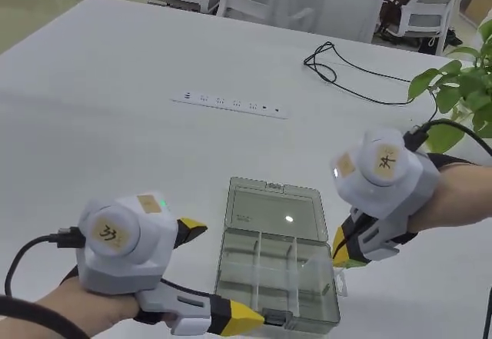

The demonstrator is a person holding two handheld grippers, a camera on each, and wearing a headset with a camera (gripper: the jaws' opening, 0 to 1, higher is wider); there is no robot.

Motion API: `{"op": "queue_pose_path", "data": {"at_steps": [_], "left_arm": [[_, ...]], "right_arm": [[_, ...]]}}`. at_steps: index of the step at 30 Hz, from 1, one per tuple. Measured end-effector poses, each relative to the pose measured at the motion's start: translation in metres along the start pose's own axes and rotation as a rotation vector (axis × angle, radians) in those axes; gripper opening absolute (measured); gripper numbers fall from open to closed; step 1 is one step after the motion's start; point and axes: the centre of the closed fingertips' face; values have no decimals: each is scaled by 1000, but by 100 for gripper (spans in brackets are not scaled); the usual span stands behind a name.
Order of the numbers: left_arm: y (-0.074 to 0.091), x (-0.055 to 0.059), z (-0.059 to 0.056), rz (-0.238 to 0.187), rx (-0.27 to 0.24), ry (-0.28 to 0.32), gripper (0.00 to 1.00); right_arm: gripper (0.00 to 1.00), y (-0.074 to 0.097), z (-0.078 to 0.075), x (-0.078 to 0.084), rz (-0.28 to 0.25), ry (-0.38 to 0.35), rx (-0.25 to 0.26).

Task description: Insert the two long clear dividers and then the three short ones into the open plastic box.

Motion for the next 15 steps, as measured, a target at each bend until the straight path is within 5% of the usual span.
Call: {"op": "queue_pose_path", "data": {"at_steps": [15], "left_arm": [[0, 0, 0, -3, 2, 7, 93]], "right_arm": [[2, -8, 1, -10, 11, 19, -6]]}}
Point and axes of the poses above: the centre of the closed fingertips' face, and the gripper's own axes: y roughly backward along the fingers, z roughly to its left, x roughly out of its underside, and after that the axes turned 4 degrees about z, right-handed
